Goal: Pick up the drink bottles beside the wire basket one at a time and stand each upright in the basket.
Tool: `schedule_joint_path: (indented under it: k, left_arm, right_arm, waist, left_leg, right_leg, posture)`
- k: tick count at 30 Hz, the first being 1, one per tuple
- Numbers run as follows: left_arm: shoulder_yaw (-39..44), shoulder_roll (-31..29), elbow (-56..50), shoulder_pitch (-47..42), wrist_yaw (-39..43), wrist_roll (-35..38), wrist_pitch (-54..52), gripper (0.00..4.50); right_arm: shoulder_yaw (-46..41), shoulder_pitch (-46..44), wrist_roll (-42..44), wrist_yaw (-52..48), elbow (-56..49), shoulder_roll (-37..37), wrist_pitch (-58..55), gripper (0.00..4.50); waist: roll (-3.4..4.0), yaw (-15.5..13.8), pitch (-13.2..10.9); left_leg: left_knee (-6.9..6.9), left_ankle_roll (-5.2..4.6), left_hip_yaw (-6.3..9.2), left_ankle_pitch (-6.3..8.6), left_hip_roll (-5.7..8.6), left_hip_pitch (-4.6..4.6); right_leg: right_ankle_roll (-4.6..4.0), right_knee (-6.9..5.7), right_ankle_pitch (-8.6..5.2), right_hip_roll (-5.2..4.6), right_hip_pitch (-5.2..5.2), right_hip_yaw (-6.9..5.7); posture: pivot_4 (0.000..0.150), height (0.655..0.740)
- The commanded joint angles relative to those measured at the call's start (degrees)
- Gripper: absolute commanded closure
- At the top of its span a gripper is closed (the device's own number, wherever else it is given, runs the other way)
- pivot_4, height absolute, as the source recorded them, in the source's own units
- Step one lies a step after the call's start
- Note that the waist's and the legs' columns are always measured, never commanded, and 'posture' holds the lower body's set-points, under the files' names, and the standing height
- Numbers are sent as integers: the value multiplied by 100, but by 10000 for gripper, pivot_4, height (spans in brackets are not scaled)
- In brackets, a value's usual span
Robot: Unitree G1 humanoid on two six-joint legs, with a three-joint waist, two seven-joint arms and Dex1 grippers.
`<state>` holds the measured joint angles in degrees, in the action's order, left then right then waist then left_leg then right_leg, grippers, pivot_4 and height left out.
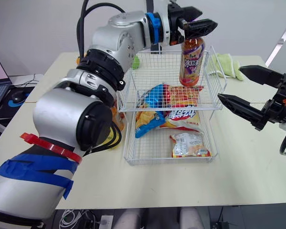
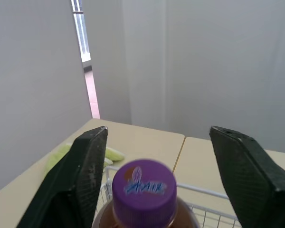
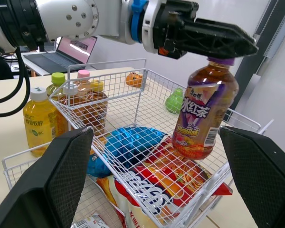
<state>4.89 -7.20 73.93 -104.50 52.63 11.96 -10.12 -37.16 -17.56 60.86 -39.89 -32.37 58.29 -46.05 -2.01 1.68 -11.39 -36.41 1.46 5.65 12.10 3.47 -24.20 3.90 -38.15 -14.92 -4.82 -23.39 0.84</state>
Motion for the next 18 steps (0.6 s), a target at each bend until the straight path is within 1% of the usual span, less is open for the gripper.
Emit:
schedule_joint_path:
  k: [1,6,8,11,14,16,18]
  left_arm:
    - [105,-310,-339,-161,492,25,-189,146]
    - [42,-889,-985,118,1266,81,-653,146]
    - [31,-1195,-1531,349,1519,166,-997,146]
    - [90,-1763,-2804,913,1845,453,-1729,146]
    - [274,-2306,-3943,1505,1622,660,-2263,146]
    - [408,-2733,-4635,2006,1427,701,-2418,146]
    - [579,-3089,-5170,2426,1217,802,-2726,146]
  right_arm:
    - [-224,-70,56,26,-31,144,121,0]
    - [-247,-69,58,-37,40,227,120,0]
    - [-201,-115,39,-99,97,286,142,0]
    - [-106,-177,60,-256,170,390,172,0]
    - [31,-254,21,-436,274,460,213,0]
    - [186,-362,-9,-590,374,507,246,0]
    - [334,-455,-44,-744,468,555,282,0]
  waist:
    - [0,10,0]
    - [1,19,0]
    - [2,19,1]
    - [2,28,1]
    - [3,29,1]
    - [3,43,1]
    - [3,32,1]
  left_leg:
    - [0,0,0,0,0,2]
    - [-1,0,-1,0,-3,5]
    - [-2,0,0,0,-3,7]
    - [-6,0,1,0,-4,9]
    - [-19,0,6,0,-5,9]
    - [-29,0,23,0,-7,12]
    - [-35,0,28,0,-8,15]
  right_leg:
    - [0,-2,0,0,1,0]
    - [0,-7,0,4,1,3]
    - [0,-9,0,4,2,4]
    - [0,-16,0,4,2,6]
    - [0,-30,-1,7,2,7]
    - [1,-41,-3,8,2,13]
    - [1,-48,-3,8,2,17]
  posture:
    - [1500,7400]
    - [1500,7400]
    - [1500,7400]
    - [1500,7400]
    - [1500,7400]
    - [1500,7400]
    - [1500,7400]
